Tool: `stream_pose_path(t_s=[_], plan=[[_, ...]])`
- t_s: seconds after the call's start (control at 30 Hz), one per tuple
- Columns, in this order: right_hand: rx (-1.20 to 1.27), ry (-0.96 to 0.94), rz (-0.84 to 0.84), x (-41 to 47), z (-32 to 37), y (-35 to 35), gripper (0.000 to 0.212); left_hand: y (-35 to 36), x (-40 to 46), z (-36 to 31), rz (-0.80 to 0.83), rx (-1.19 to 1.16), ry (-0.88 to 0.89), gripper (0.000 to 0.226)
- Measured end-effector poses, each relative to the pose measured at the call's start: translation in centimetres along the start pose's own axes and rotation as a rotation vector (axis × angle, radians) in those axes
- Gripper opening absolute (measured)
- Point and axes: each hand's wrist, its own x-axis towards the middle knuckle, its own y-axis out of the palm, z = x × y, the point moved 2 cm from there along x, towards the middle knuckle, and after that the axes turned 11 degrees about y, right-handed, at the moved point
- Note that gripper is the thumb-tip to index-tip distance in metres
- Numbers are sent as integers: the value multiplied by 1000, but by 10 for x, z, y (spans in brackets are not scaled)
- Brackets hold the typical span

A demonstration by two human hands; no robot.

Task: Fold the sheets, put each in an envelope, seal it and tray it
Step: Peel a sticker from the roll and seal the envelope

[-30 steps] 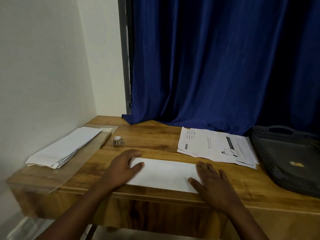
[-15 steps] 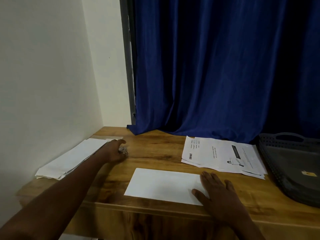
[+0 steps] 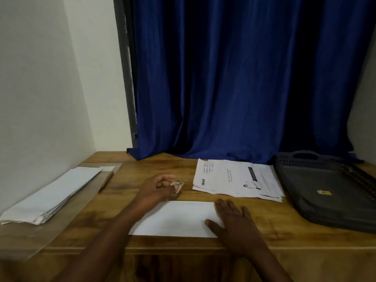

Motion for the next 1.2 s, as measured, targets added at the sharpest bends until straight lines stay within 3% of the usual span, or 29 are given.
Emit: stream_pose_path(t_s=[0.2, 0.3, 0.37, 0.43, 0.53, 0.7, 0.9, 1.2], plan=[[74, 4, -30, -5, -1, -2, 118, 64, -10, 6, 42, -107, 86, 28], [265, 15, -69, -2, -8, -1, 109, 67, -10, 15, 19, -111, 99, 28], [514, 22, -134, 0, -15, -1, 87, 66, -12, 19, 29, -101, 110, 28], [799, -13, -187, 2, -19, -2, 51, 65, -12, 23, 35, -94, 112, 29], [986, -60, -245, 2, -11, -14, 15, 67, -13, 21, 25, -101, 113, 33], [1026, -165, -253, 13, 13, -18, 9, 66, -14, 23, 65, -114, 129, 44], [1024, -218, -274, 23, 15, -10, 17, 66, -15, 20, 76, -97, 169, 42], [1038, -165, -278, 28, 7, -1, 16, 66, -17, 22, 155, 19, 242, 58]])
